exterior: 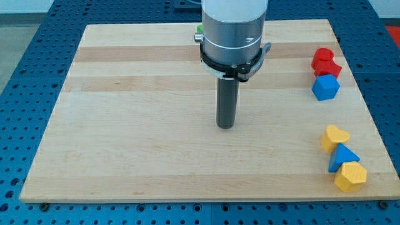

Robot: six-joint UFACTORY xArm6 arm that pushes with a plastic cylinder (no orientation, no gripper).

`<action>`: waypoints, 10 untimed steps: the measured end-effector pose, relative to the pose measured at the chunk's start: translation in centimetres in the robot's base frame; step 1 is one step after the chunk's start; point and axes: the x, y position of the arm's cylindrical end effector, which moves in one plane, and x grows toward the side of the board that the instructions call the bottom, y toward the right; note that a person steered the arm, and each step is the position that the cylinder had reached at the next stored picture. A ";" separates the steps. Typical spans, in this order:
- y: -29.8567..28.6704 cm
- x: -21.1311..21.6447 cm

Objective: Point your arm at the bottom left side of blue cube

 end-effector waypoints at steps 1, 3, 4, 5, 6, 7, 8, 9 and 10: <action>0.0 0.0; 0.0 0.1; 0.0 0.1; 0.0 0.3; 0.0 0.5; 0.0 4.0; 0.8 5.2; 3.5 4.2; 7.3 4.1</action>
